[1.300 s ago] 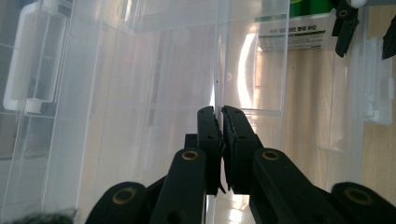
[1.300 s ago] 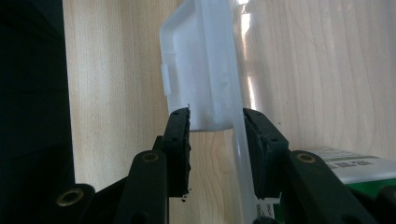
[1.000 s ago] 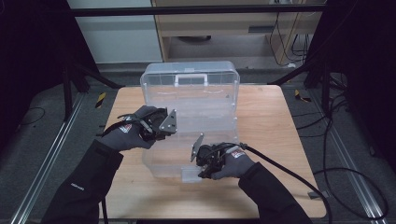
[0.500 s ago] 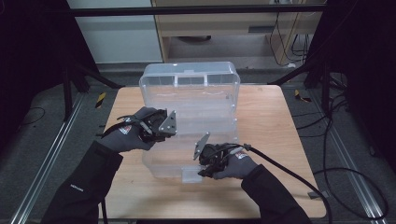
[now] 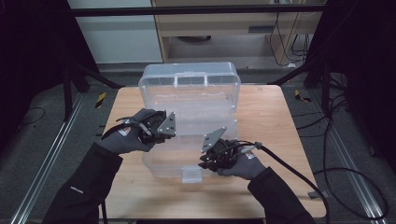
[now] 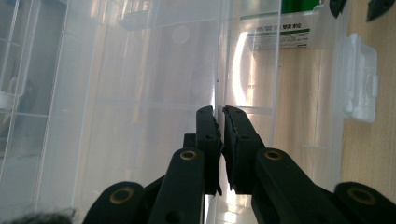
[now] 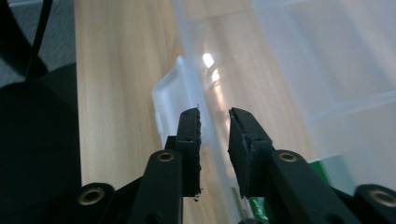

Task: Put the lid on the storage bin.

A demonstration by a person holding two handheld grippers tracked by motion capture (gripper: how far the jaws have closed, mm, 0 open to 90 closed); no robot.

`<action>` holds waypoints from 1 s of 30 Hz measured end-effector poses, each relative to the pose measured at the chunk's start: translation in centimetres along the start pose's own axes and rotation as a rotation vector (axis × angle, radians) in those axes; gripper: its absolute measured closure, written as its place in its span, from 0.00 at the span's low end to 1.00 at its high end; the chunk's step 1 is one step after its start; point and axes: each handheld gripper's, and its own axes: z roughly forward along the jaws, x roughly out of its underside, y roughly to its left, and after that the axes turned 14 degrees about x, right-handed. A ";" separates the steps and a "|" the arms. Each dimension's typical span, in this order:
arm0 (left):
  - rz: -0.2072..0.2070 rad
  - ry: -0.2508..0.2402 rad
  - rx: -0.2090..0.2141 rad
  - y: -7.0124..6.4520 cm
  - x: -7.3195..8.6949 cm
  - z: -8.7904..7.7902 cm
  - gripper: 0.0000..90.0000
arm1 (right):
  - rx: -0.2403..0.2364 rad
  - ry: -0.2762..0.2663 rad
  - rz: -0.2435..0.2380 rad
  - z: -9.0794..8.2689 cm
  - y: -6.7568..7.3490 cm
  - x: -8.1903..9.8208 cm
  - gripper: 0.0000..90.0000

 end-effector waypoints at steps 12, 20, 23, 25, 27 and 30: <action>-0.004 -0.003 0.003 0.0 0.0 0.1 0.93 | 0.068 -0.192 0.234 -4.0 -2.6 3.1 1.00; -0.006 -0.002 0.001 -0.1 0.0 0.1 0.93 | 0.099 -0.246 0.277 -5.0 -3.2 3.9 1.00; -0.005 -0.002 0.001 -0.1 0.0 0.1 0.93 | 0.089 -0.307 0.300 -5.6 -3.5 3.8 1.00; -0.005 -0.003 0.001 -0.2 0.0 0.1 0.93 | 0.092 -0.351 0.331 -6.1 -3.9 3.8 1.00; -0.005 -0.004 0.001 -0.2 0.0 0.1 0.93 | 0.110 -0.386 0.358 -6.5 -4.3 3.9 1.00; -0.005 -0.004 0.002 -0.2 0.0 0.1 0.93 | 0.167 -0.442 0.424 -7.0 -5.3 3.9 1.00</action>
